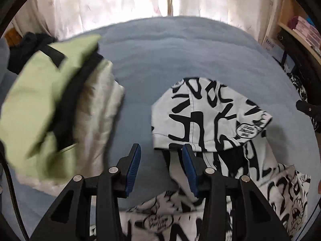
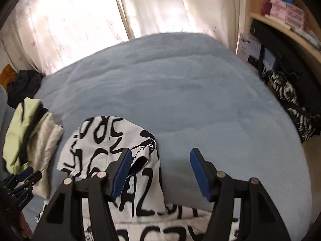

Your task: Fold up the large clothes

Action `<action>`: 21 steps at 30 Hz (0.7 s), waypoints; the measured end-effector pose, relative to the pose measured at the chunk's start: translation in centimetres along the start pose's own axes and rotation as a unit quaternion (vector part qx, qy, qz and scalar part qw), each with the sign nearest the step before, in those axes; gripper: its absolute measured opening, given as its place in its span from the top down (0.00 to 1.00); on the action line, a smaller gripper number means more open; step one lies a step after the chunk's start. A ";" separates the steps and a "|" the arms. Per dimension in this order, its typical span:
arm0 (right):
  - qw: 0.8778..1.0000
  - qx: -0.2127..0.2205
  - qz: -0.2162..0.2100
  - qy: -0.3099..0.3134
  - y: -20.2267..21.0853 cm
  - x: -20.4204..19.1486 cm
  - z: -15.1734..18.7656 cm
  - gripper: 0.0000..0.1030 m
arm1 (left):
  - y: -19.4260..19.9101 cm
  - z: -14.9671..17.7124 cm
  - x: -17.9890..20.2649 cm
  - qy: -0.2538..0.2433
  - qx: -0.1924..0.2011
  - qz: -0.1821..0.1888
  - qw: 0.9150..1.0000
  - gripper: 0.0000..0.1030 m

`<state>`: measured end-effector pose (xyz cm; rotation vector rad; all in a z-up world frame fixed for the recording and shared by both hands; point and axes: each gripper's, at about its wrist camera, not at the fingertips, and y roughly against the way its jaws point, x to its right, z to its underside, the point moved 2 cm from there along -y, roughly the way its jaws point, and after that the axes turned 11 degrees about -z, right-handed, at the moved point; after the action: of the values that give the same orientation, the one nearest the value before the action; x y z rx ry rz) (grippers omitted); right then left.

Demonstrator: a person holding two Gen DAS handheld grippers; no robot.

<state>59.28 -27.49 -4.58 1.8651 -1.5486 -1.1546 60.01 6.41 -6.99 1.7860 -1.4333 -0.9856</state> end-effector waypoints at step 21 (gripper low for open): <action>0.996 -0.078 -0.026 -0.019 -15.4 2.8 0.5 0.41 | -13.1 0.7 2.0 0.045 -0.039 0.080 0.995 0.42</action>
<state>67.72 -25.96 -17.70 1.8000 -1.3949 -1.3012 66.27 7.09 -18.69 1.6104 -1.4374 -0.8573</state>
